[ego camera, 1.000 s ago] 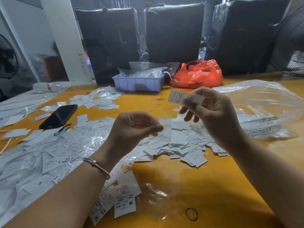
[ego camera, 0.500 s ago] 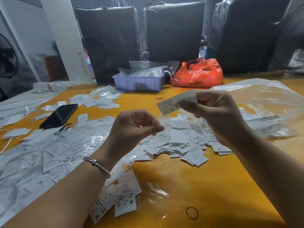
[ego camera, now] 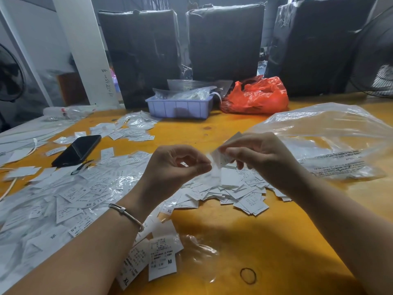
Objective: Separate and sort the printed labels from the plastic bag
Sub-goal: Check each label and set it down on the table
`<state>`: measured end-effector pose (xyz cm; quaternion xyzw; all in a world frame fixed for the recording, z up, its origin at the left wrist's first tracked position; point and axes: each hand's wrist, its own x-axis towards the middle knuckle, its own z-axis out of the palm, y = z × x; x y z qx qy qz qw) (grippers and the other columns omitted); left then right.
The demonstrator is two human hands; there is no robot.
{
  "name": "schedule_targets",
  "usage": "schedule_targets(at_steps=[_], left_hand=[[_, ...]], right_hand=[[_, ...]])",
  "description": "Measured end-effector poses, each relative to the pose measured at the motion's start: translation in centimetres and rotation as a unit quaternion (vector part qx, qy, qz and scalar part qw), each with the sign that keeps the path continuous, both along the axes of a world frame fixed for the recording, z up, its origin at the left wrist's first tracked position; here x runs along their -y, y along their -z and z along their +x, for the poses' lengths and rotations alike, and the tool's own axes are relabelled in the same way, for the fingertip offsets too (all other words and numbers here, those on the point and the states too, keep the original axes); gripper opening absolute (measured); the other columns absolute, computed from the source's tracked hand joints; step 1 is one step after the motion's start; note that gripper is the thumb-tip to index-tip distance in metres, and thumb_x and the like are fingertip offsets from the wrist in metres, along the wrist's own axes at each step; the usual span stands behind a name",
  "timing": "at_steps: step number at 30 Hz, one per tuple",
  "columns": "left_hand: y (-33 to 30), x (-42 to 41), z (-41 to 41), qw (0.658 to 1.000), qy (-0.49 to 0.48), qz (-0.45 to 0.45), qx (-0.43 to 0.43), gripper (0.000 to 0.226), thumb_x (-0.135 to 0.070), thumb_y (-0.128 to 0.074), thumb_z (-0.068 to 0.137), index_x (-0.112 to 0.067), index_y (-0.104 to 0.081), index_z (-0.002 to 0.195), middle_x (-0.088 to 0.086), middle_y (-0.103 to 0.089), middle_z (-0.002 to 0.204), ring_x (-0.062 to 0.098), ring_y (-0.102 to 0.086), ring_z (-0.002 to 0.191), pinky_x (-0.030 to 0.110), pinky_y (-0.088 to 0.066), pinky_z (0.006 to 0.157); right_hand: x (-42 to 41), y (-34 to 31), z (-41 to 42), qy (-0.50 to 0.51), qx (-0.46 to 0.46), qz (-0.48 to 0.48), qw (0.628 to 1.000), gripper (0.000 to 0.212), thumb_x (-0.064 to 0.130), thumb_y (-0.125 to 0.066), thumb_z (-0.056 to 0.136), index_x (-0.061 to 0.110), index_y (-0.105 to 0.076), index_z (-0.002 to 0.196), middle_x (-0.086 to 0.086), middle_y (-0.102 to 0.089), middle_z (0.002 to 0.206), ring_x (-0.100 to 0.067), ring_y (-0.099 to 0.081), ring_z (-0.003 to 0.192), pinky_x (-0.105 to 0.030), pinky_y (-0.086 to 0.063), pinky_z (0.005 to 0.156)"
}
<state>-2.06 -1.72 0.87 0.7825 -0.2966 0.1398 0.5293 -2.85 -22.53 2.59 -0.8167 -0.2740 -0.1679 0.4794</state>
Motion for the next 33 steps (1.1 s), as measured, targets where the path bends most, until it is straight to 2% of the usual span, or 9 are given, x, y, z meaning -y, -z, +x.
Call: schedule_targets(at_steps=[2, 3, 7, 12, 16, 19, 23, 27, 33], left_hand=[[0.0, 0.0, 0.0, 1.000, 0.003, 0.002, -0.001, 0.026, -0.025, -0.074, 0.069, -0.004, -0.074, 0.084, 0.010, -0.074, 0.082, 0.026, -0.070, 0.079, 0.048, -0.058, 0.071], [-0.1, 0.0, -0.1, 1.000, 0.005, 0.004, -0.003, 0.026, -0.026, -0.075, 0.069, -0.004, -0.074, 0.084, 0.009, -0.074, 0.082, 0.026, -0.070, 0.079, 0.049, -0.058, 0.071], [-0.1, 0.0, -0.2, 0.999, 0.008, 0.034, -0.004, 0.025, -0.032, -0.073, 0.072, -0.010, -0.075, 0.085, 0.003, -0.074, 0.080, 0.021, -0.070, 0.076, 0.046, -0.059, 0.068], [0.0, 0.1, -0.1, 0.999, 0.010, 0.051, 0.007, 0.026, -0.030, -0.071, 0.072, -0.009, -0.075, 0.088, 0.003, -0.074, 0.075, 0.014, -0.071, 0.066, 0.024, -0.058, 0.063], [0.0, 0.0, 0.0, 0.999, 0.001, 0.044, 0.004, 0.027, -0.032, -0.072, 0.070, -0.011, -0.075, 0.088, 0.002, -0.075, 0.078, 0.015, -0.072, 0.067, 0.027, -0.060, 0.066], [0.1, 0.0, 0.0, 0.998, 0.000, 0.054, 0.013, 0.028, -0.032, -0.072, 0.070, -0.011, -0.075, 0.089, 0.000, -0.076, 0.081, 0.013, -0.072, 0.068, 0.026, -0.060, 0.066], [0.1, -0.1, 0.0, 0.999, -0.004, 0.052, 0.016, 0.026, -0.032, -0.072, 0.071, -0.014, -0.075, 0.089, -0.002, -0.075, 0.082, 0.012, -0.072, 0.068, 0.025, -0.060, 0.066], [0.1, -0.1, 0.1, 0.999, -0.009, 0.048, 0.018, 0.024, -0.031, -0.072, 0.072, -0.015, -0.076, 0.090, -0.005, -0.075, 0.082, 0.011, -0.072, 0.068, 0.023, -0.059, 0.066], [0.1, -0.3, 0.1, 1.000, 0.000, 0.014, 0.002, 0.023, -0.024, -0.074, 0.072, -0.011, -0.075, 0.091, 0.000, -0.076, 0.081, 0.014, -0.073, 0.069, 0.017, -0.055, 0.061]], right_hand=[[-0.4, 0.0, -0.3, -0.030, 0.003, -0.039, 0.999, 0.025, 0.033, -0.069, 0.079, 0.012, -0.076, 0.089, 0.005, -0.072, 0.082, -0.002, -0.065, 0.067, -0.010, -0.045, 0.056], [-0.6, 0.1, -0.3, -0.029, 0.021, -0.052, 0.998, 0.029, 0.036, -0.069, 0.075, 0.010, -0.076, 0.087, 0.004, -0.072, 0.080, -0.002, -0.065, 0.066, -0.010, -0.045, 0.056], [-0.8, 0.2, -0.2, -0.012, 0.041, -0.045, 0.998, 0.015, 0.020, -0.073, 0.077, 0.006, -0.077, 0.083, 0.000, -0.071, 0.073, -0.002, -0.061, 0.057, -0.014, -0.047, 0.055], [-0.5, -0.1, -0.3, -0.020, 0.025, -0.049, 0.998, 0.009, 0.008, -0.073, 0.079, 0.008, -0.076, 0.087, 0.000, -0.073, 0.081, -0.004, -0.066, 0.066, -0.017, -0.053, 0.062], [0.1, -0.9, -0.5, 0.040, 0.072, 0.065, 0.995, 0.031, -0.005, -0.061, 0.085, 0.016, -0.068, 0.107, -0.003, -0.070, 0.092, -0.007, -0.063, 0.066, -0.018, -0.051, 0.056], [0.2, -1.6, -1.0, 0.078, 0.144, 0.079, 0.983, 0.047, 0.001, -0.067, 0.084, 0.019, -0.056, 0.126, 0.000, -0.064, 0.105, -0.005, -0.067, 0.078, -0.012, -0.054, 0.061], [-0.4, -1.8, -1.8, 0.063, 0.196, 0.036, 0.978, 0.031, 0.008, -0.076, 0.076, 0.015, -0.063, 0.103, 0.012, -0.064, 0.096, 0.000, -0.066, 0.088, -0.015, -0.056, 0.058], [-0.4, -1.5, -1.9, 0.072, 0.213, -0.017, 0.974, 0.010, 0.005, -0.073, 0.075, 0.013, -0.068, 0.080, 0.024, -0.061, 0.081, 0.005, -0.062, 0.074, -0.026, -0.053, 0.052], [0.1, -1.3, -1.3, 0.083, 0.208, -0.014, 0.974, 0.010, 0.004, -0.071, 0.073, 0.013, -0.069, 0.076, 0.021, -0.063, 0.076, 0.010, -0.060, 0.070, -0.007, -0.047, 0.056]])
